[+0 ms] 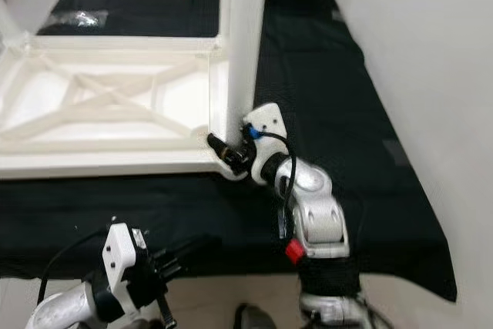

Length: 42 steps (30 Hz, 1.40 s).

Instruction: Building children table

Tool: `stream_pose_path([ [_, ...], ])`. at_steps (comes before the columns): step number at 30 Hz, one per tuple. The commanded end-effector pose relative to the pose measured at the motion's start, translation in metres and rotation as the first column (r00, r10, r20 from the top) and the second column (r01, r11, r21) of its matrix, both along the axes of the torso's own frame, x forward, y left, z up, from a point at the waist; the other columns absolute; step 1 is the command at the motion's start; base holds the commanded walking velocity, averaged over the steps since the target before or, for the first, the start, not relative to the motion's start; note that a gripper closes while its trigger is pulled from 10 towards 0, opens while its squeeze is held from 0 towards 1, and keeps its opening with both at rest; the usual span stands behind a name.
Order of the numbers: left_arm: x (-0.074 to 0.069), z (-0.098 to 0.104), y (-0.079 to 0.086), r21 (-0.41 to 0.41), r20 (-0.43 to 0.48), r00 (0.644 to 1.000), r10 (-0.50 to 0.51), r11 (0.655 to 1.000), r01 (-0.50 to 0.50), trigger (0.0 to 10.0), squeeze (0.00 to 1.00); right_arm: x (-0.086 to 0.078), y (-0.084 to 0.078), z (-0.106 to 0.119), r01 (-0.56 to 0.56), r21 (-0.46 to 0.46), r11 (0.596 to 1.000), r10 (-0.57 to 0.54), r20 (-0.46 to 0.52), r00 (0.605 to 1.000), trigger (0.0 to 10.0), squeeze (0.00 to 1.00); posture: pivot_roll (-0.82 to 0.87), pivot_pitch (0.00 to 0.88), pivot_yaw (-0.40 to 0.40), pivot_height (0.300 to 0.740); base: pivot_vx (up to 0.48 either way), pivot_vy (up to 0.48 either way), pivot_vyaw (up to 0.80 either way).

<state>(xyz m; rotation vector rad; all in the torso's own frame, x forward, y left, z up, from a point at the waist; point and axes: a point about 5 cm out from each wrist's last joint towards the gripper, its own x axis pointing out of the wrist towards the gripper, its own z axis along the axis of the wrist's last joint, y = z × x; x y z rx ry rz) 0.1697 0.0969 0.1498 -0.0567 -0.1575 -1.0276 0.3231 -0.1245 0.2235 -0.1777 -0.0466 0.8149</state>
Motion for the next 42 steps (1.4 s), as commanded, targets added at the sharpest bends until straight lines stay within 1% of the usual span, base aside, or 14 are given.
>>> stream_pose_path([
  [1, -0.009, -0.001, -0.002, 0.008, -0.015, 1.0, -0.017, 1.0, 0.017, 10.0, 0.0, 0.002, 0.003, 0.003, -0.159, -0.038, 0.986, 0.161, 0.034, 0.986, 10.0, 1.0, 0.11, 0.254, -0.052, 0.74, 0.0, 0.0, 0.0],
  [3, -0.011, 0.0, -0.002, 0.009, -0.018, 1.0, -0.019, 1.0, 0.019, 10.0, 0.0, 0.004, 0.002, 0.007, -0.206, -0.05, 0.977, 0.209, 0.046, 0.977, 10.0, 1.0, 0.11, 0.257, -0.05, 0.74, 0.0, 0.0, 0.0],
  [4, -0.014, 0.0, -0.002, 0.011, -0.025, 0.999, -0.023, 1.0, 0.023, 10.0, 0.0, 0.008, 0.0, 0.01, -0.273, -0.062, 0.96, 0.276, 0.046, 0.96, 10.0, 0.19, 0.13, 0.266, -0.042, 0.74, 0.0, 0.0, 0.0],
  [5, -0.016, 0.0, -0.002, 0.013, -0.032, 0.999, -0.025, 1.0, 0.026, 10.0, 0.0, 0.012, -0.002, 0.013, -0.321, -0.082, 0.943, 0.325, 0.043, 0.945, 10.0, 0.0, 0.13, 0.271, -0.039, 0.74, 0.0, 0.0, 0.0],
  [13, -0.032, 0.003, 0.005, 0.036, -0.077, 0.996, -0.048, 0.998, 0.051, 10.0, 0.0, 0.033, -0.013, 0.022, -0.459, -0.179, 0.87, 0.468, 0.009, 0.884, 10.0, 0.0, 0.22, 0.32, 0.006, 0.74, 0.0, 0.0, 0.0],
  [14, -0.034, 0.003, 0.006, 0.042, -0.083, 0.995, -0.048, 0.998, 0.051, 10.0, 0.0, 0.038, -0.012, 0.026, -0.468, -0.179, 0.866, 0.477, 0.011, 0.879, 3.0, 0.0, 0.23, 0.333, 0.02, 0.74, 0.0, 0.0, 0.0],
  [16, -0.036, 0.004, 0.007, 0.046, -0.086, 0.995, -0.047, 0.998, 0.051, 10.0, 0.0, 0.04, -0.011, 0.028, -0.473, -0.178, 0.863, 0.482, 0.013, 0.876, 3.0, 0.0, 0.23, 0.334, 0.021, 0.74, 0.0, 0.0, 0.0],
  [17, -0.037, 0.004, 0.008, 0.05, -0.087, 0.995, -0.042, 0.998, 0.046, 10.0, 0.0, 0.042, -0.012, 0.03, -0.484, -0.183, 0.856, 0.495, 0.014, 0.869, 0.0, 0.0, 0.24, 0.34, 0.027, 0.74, 0.0, 0.0, 0.0],
  [30, -0.035, 0.006, 0.01, 0.051, -0.091, 0.995, -0.032, 0.998, 0.037, 10.0, 0.0, 0.039, -0.035, 0.02, -0.403, -0.118, 0.907, 0.41, 0.035, 0.911, 0.0, 0.0, 0.19, 0.344, 0.014, 0.74, 0.0, 0.0, 0.0],
  [31, -0.031, 0.005, 0.008, 0.044, -0.082, 0.996, -0.029, 0.998, 0.033, 10.0, 0.0, 0.023, -0.03, -0.002, -0.277, 0.011, 0.961, 0.277, 0.013, 0.961, 0.0, 0.0, 0.16, 0.331, -0.009, 0.74, 0.0, 0.0, 0.0],
  [32, -0.031, 0.005, 0.008, 0.044, -0.082, 0.996, -0.029, 0.998, 0.033, 10.0, 0.0, 0.023, -0.03, -0.002, -0.277, 0.011, 0.961, 0.277, 0.013, 0.961, 0.0, 0.0, 0.16, 0.331, -0.009, 0.74, 0.0, 0.0, 0.0],
  [35, -0.029, 0.005, 0.007, 0.039, -0.073, 0.997, -0.024, 0.999, 0.027, 10.0, 0.0, 0.002, -0.015, -0.032, 0.025, 0.144, 0.989, -0.014, -0.077, 0.997, 0.0, 0.0, 0.14, 0.324, -0.019, 0.74, 0.0, 0.0, 0.0],
  [37, -0.026, 0.004, 0.007, 0.035, -0.066, 0.998, -0.022, 0.999, 0.024, 10.0, 0.0, -0.029, -0.003, -0.064, 0.361, 0.102, 0.927, -0.333, -0.218, 0.917, 0.0, 0.0, 0.11, 0.316, -0.017, 0.74, 0.0, 0.0, 0.0],
  [42, -0.017, 0.003, 0.005, 0.029, -0.056, 0.998, -0.03, 0.999, 0.032, 10.0, 0.0, -0.082, 0.035, -0.083, 0.432, 0.032, 0.901, -0.405, -0.293, 0.866, 0.0, 0.0, 0.08, 0.291, -0.008, 0.74, 0.0, 0.0, 0.0],
])
